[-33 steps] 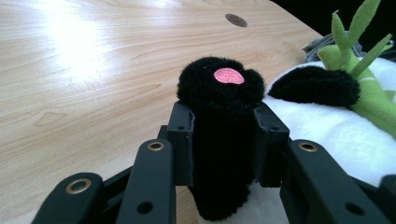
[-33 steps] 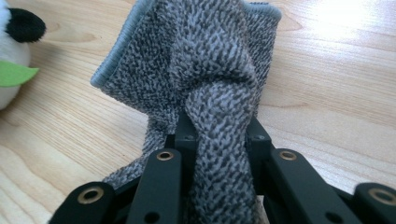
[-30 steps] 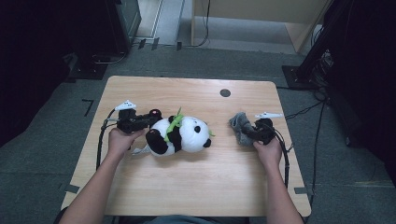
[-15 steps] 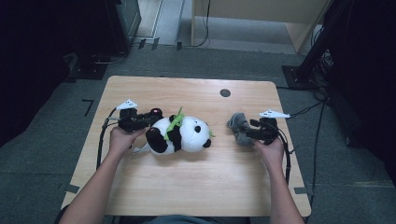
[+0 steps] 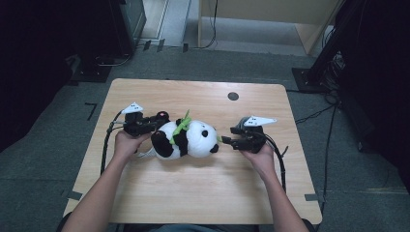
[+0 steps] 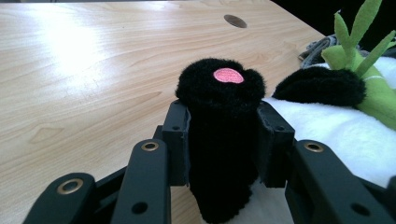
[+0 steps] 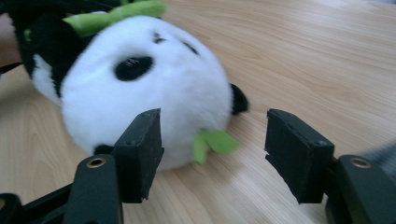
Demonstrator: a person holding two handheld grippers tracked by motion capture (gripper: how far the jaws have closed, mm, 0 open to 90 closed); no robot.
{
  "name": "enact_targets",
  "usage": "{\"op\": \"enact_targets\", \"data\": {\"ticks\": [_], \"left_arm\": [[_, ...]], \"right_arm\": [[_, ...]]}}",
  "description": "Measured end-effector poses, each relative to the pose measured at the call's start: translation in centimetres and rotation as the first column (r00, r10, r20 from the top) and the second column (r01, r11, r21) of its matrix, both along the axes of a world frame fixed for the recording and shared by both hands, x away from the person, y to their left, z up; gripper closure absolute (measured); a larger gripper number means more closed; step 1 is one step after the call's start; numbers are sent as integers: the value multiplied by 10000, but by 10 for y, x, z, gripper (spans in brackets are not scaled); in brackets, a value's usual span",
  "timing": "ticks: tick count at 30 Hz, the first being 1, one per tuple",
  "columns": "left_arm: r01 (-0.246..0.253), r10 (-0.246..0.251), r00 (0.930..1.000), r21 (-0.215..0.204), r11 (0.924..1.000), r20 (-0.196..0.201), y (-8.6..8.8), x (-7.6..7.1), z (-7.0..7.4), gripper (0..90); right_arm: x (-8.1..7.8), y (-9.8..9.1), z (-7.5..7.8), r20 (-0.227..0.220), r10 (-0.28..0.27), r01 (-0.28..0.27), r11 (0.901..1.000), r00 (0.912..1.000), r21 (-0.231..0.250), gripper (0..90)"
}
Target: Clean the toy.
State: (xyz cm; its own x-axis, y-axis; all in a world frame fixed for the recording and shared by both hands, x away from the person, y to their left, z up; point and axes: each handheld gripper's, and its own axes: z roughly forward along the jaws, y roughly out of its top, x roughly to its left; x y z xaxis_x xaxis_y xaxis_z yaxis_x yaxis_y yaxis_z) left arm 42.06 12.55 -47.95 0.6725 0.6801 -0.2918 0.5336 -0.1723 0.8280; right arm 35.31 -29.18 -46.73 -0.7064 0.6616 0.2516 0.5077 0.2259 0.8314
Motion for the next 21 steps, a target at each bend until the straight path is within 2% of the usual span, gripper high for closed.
{"op": "enact_targets", "data": {"ticks": [5,9,13,15,16,17,19,21], "left_arm": [[20,-20,10000,0,10000,-54,1,0,1,617],[-17,17,9999,-8,10000,-124,1,-1,1,606],[-53,54,9999,18,10000,-132,1,-1,1,597],[-46,46,10000,47,10000,-82,0,-1,1,595],[-31,32,10000,55,10000,-55,0,-1,0,595],[-31,32,10000,97,9999,-47,0,-1,0,595],[-91,91,10000,200,9998,-10,-2,-2,0,595],[-119,120,9999,198,9997,-55,-3,-2,-1,595]], "right_arm": [[1,22,1,179,524,-526,9986,9985,75,284],[-3,35,1,72,1254,-1254,9921,9921,-25,188],[-9,50,-1,245,1815,-1802,9826,9831,-450,91],[-10,59,-6,116,2045,-2032,9766,9788,-711,0],[-10,63,-10,-18,2125,-2119,9737,9772,-835,0],[-10,66,-13,43,2145,-2134,9733,9767,-850,0],[-9,67,-16,177,1961,-1947,9790,9804,-607,0],[-6,67,-17,286,1713,-1695,9839,9848,-572,0]]}}
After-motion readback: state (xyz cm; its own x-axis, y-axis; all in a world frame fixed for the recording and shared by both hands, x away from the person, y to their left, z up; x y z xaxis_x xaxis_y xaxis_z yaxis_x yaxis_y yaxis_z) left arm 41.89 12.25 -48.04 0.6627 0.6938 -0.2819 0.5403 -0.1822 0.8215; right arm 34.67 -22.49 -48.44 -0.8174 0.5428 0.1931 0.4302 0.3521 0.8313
